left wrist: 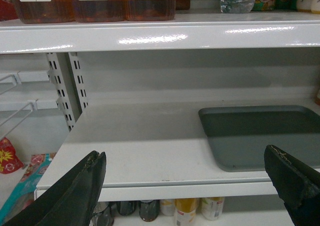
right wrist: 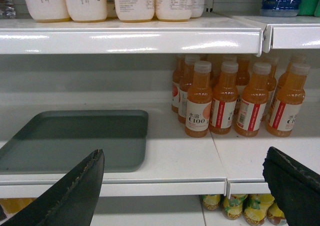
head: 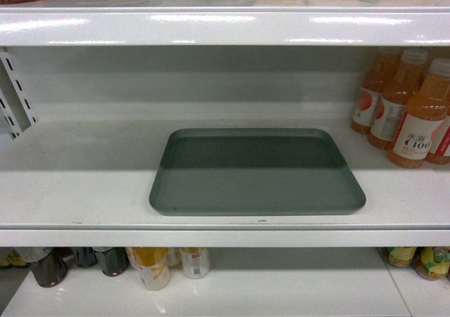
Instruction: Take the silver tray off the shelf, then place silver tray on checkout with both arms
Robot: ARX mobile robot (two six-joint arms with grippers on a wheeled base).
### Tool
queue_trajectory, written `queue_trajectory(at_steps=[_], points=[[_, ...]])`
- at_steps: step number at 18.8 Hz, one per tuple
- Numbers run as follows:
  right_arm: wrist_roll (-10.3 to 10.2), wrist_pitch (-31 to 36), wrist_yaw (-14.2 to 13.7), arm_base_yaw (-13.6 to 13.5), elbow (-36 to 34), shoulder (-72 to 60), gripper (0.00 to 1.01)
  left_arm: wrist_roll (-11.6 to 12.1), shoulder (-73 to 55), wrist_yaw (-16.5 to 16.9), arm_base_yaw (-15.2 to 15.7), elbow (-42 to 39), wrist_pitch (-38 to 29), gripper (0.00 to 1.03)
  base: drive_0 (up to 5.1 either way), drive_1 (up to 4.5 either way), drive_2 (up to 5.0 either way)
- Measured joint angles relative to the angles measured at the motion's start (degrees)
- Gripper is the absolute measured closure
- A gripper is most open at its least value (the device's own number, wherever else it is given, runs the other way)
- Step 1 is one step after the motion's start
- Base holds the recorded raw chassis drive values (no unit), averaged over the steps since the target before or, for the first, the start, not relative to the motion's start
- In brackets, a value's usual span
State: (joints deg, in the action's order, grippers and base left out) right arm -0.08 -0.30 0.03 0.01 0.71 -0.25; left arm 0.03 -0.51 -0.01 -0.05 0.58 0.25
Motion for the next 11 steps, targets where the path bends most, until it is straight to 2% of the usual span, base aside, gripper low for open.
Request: queue_trajectory(at_steps=[11], points=[[0.00, 0.02, 0.00, 0.00, 0.00, 0.00, 0.03, 0.00, 0.00, 0.00, 0.00, 0.00, 0.00, 0.05, 0.0, 0.00, 0.0]])
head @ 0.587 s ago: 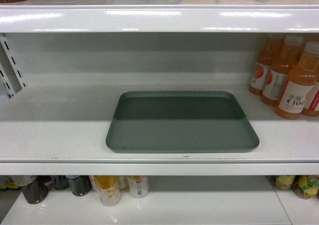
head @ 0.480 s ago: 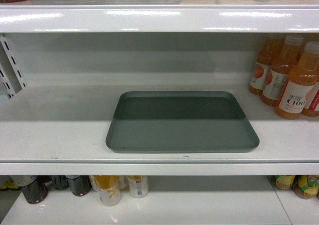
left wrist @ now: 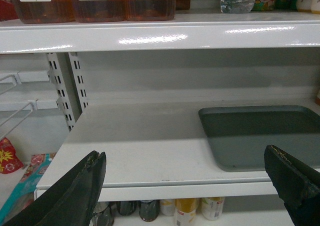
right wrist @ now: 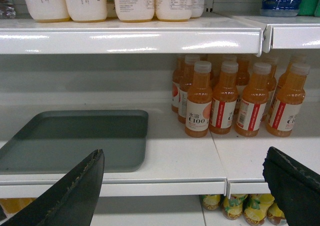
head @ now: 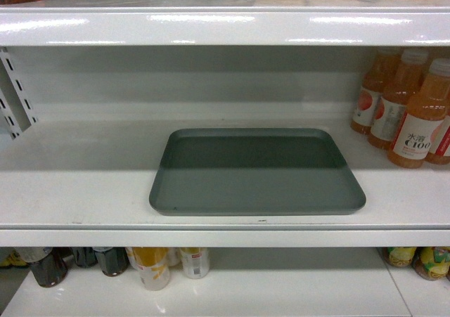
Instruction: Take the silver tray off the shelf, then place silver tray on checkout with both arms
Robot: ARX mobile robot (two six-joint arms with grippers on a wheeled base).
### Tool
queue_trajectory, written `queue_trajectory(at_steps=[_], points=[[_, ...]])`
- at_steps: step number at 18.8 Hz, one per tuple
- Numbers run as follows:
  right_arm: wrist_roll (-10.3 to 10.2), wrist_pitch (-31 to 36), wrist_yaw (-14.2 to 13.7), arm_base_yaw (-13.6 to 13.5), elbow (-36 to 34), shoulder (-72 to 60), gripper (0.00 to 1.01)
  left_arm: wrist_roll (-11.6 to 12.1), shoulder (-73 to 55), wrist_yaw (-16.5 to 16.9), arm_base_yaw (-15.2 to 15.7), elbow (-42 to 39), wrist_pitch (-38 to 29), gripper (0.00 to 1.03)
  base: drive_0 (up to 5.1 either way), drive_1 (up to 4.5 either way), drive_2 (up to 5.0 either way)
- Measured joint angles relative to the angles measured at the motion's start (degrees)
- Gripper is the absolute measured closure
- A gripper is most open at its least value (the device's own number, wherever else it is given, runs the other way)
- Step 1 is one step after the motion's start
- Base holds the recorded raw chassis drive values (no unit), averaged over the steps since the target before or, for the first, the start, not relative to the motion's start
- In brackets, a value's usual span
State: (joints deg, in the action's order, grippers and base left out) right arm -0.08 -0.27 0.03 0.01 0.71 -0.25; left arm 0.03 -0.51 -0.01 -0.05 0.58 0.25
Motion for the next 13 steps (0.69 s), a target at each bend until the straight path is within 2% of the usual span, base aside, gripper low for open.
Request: queue_trajectory(at_steps=[13], points=[[0.00, 0.00, 0.00, 0.00, 0.00, 0.00, 0.03, 0.00, 0.00, -0.02, 0.00, 0.00, 0.00, 0.05, 0.0, 0.00, 0.0]])
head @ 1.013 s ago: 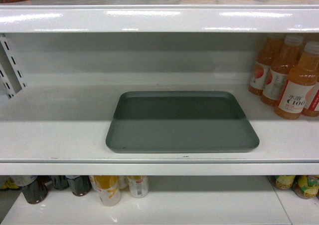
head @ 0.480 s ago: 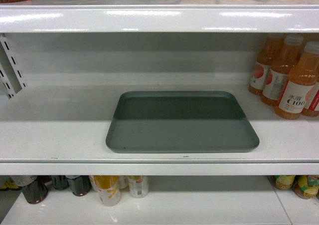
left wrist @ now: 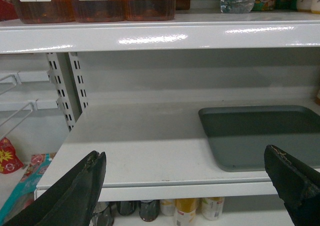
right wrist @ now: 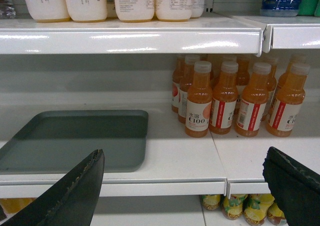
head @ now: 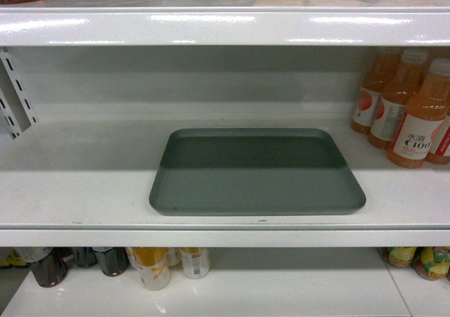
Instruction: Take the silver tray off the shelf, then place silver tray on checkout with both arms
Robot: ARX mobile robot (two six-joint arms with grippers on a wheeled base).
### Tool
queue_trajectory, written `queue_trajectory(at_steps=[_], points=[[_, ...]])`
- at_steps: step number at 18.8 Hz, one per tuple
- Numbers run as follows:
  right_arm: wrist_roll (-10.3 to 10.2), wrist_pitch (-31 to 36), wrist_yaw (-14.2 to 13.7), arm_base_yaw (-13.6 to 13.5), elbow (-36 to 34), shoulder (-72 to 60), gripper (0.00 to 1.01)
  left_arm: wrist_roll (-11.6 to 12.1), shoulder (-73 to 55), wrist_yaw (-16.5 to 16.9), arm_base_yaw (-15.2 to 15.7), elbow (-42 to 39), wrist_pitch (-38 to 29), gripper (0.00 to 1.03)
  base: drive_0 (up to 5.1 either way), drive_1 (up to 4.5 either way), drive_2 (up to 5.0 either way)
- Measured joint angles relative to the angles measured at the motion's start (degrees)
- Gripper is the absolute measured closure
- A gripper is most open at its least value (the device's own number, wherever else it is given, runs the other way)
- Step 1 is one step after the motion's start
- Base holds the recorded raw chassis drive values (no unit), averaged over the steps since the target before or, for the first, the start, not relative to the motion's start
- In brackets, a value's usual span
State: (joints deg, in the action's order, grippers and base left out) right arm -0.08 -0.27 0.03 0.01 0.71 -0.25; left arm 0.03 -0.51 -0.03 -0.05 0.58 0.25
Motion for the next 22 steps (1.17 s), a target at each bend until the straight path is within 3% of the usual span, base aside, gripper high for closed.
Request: queue_trajectory(at_steps=[4, 5, 6, 7, 8, 11, 13, 17, 22], points=[[0.00, 0.00, 0.00, 0.00, 0.00, 0.00, 0.03, 0.00, 0.00, 0.02, 0.00, 0.00, 0.00, 0.05, 0.0, 0.00, 0.0], [0.13, -1.27, 0.87, 0.20, 0.22, -0.24, 0.03, -0.52, -1.33, -3.85, -1.29, 1.18, 4.39, 0.05, 0.0, 0.00, 0.0], [0.57, -3.43, 6.19, 0.87, 1.73, -5.33, 0.03, -2.56, -10.51, -13.31, -6.34, 4.39, 7.04, 0.05, 0.0, 0.00, 0.0], [1.03, 0.50, 8.04, 0.04, 2.60, -12.94, 0.03, -4.07, -20.15, -15.80, -8.20, 6.60, 2.56, 0.05, 0.0, 0.00, 0.0], [1.33, 6.14, 8.85, -1.38, 3.30, -20.90, 0.03, -5.20, -30.29, -16.02, -8.26, 7.93, -3.93, 0.05, 0.0, 0.00, 0.0], [0.55, 23.54, 9.09, -2.80, 7.43, -49.66, 0.03, -7.98, -62.86, -8.09, -6.80, 13.33, -23.47, 0.05, 0.0, 0.00, 0.0], [0.55, 31.58, 6.78, -4.48, 11.87, -66.40, 0.03, -8.92, -80.17, -5.25, -7.45, 20.31, -31.26, 0.05, 0.0, 0.00, 0.0], [-1.44, 37.09, 5.31, -4.44, 21.79, -90.05, 0.03, -9.27, -102.18, -2.64, -11.08, 34.32, -28.79, 0.05, 0.0, 0.00, 0.0], [-2.73, 35.32, 3.78, -3.63, 36.79, -108.37, 0.03, -8.85, -117.46, -4.11, -12.55, 51.32, -24.15, 0.05, 0.0, 0.00, 0.0]])
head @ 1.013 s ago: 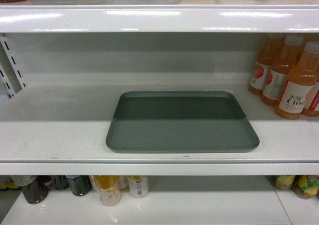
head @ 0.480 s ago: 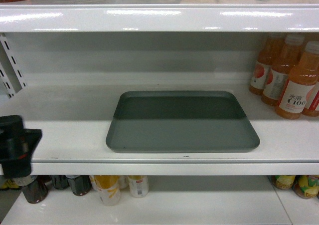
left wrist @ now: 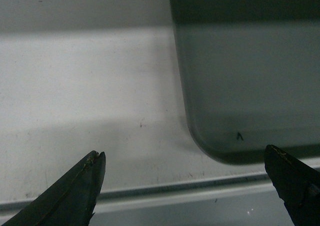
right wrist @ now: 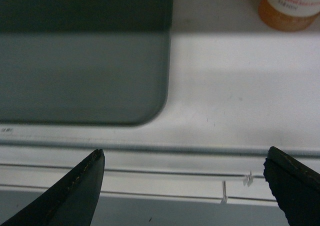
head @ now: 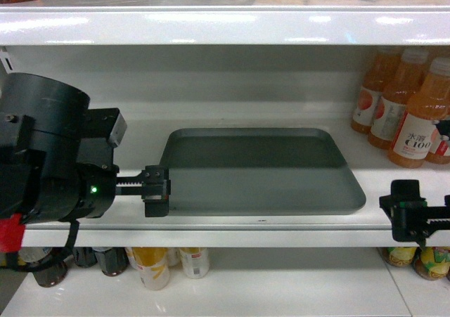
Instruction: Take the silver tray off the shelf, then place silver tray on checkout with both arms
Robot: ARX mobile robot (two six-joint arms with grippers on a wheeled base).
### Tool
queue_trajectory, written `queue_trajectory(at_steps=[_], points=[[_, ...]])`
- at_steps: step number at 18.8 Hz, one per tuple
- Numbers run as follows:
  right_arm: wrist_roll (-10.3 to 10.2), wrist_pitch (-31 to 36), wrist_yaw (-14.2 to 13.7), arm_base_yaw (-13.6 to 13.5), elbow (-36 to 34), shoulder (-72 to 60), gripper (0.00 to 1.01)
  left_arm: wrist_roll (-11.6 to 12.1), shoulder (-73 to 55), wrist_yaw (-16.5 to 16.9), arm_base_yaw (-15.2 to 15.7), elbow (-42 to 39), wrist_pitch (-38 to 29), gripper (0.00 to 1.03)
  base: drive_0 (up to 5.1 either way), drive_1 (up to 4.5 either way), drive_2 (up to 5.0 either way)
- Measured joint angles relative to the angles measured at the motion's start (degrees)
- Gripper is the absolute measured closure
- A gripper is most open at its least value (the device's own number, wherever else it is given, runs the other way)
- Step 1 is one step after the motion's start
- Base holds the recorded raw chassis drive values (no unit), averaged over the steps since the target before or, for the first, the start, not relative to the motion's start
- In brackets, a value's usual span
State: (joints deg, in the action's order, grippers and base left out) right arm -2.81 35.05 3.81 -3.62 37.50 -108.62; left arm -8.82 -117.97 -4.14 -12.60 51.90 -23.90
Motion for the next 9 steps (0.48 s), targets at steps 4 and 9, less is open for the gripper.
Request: queue_trajectory(at_steps=[4, 9], points=[[-1.14, -3.15, -1.16, 0.31, 11.65, -9.38, 0.03, 0.39, -7.80, -2.54, -0.33, 8.90, 2.54, 0.05, 0.0, 0.00, 0.0], [-1.88, -6.62, -1.42, -0.17, 20.94, -16.68, 0.03, -0.22, -12.48, -3.10, -0.33, 16.13, 6.01, 0.05, 0.0, 0.00, 0.0]])
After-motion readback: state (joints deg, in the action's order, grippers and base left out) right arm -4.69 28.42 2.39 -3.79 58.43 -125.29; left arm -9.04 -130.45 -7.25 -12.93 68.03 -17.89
